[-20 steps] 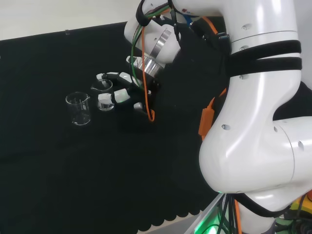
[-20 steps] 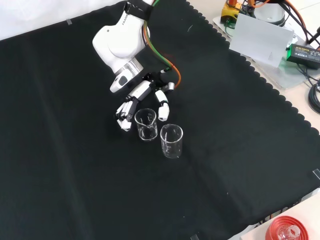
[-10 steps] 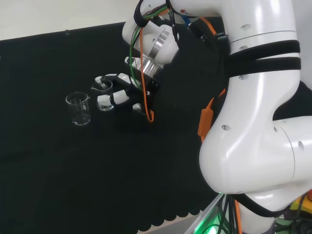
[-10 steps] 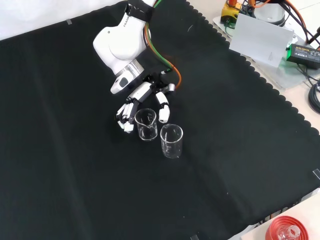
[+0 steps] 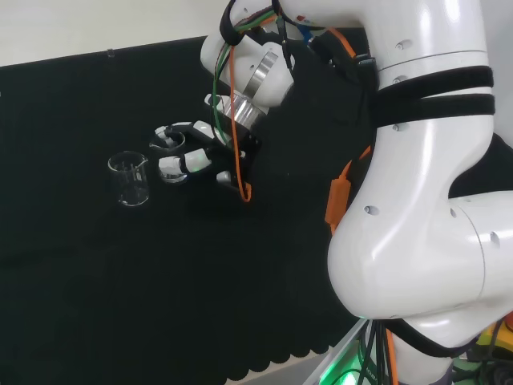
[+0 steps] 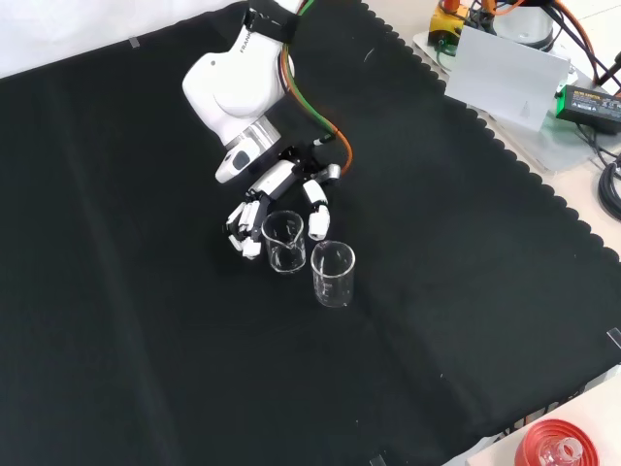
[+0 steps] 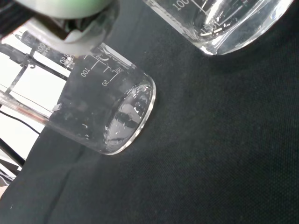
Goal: Pick up the beaker on the right.
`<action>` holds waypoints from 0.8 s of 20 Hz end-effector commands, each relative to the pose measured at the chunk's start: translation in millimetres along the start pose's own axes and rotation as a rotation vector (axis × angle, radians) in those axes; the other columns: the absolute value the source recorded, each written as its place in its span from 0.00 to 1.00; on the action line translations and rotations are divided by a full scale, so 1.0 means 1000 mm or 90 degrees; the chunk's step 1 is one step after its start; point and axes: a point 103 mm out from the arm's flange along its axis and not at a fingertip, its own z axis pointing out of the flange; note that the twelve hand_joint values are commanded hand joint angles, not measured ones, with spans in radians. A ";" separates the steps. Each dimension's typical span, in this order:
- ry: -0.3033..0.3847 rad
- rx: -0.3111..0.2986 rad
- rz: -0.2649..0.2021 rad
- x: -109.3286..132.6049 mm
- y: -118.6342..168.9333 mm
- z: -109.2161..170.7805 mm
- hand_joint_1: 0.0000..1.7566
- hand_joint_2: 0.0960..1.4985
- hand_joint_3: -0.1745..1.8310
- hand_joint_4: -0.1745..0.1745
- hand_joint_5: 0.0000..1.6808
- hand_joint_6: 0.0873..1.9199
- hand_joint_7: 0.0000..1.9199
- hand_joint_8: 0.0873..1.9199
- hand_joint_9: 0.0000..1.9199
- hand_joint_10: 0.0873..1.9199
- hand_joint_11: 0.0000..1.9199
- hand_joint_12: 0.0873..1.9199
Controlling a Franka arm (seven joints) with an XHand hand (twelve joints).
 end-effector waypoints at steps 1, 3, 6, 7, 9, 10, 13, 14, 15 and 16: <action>0.010 -0.013 -0.001 0.004 0.003 0.005 0.49 0.32 0.38 0.36 0.32 0.00 0.23 0.30 0.25 0.30 0.00 0.65; 0.008 -0.020 0.000 0.005 0.003 0.005 0.50 0.35 0.38 0.40 0.37 0.04 0.26 0.28 0.27 0.29 0.00 0.67; 0.000 -0.041 0.006 0.004 0.003 0.003 0.52 0.41 0.38 0.48 0.47 0.22 0.33 0.26 0.32 0.27 0.02 0.69; -0.005 -0.047 0.007 0.004 0.003 0.002 0.52 0.43 0.38 0.51 0.52 0.25 0.36 0.25 0.34 0.27 0.03 0.69; -0.013 -0.052 0.011 0.004 0.002 0.000 0.57 0.55 0.27 0.83 0.60 0.37 0.42 0.24 0.39 0.26 0.07 0.69; -0.016 -0.054 0.012 0.004 0.002 -0.001 0.59 0.59 0.22 0.92 0.62 0.39 0.44 0.24 0.40 0.25 0.09 0.69; -0.025 -0.058 0.009 0.005 0.002 -0.004 0.60 0.64 0.15 1.00 0.65 0.40 0.48 0.22 0.44 0.24 0.12 0.68; -0.028 -0.059 0.007 0.006 0.003 -0.006 0.60 0.64 0.15 1.00 0.65 0.40 0.49 0.21 0.44 0.23 0.12 0.68; -0.032 -0.061 0.005 0.007 0.003 -0.008 0.60 0.65 0.14 1.00 0.66 0.40 0.50 0.21 0.45 0.23 0.13 0.68; -0.039 -0.063 0.002 0.009 0.004 -0.011 0.60 0.65 0.13 1.00 0.66 0.39 0.51 0.20 0.46 0.23 0.14 0.68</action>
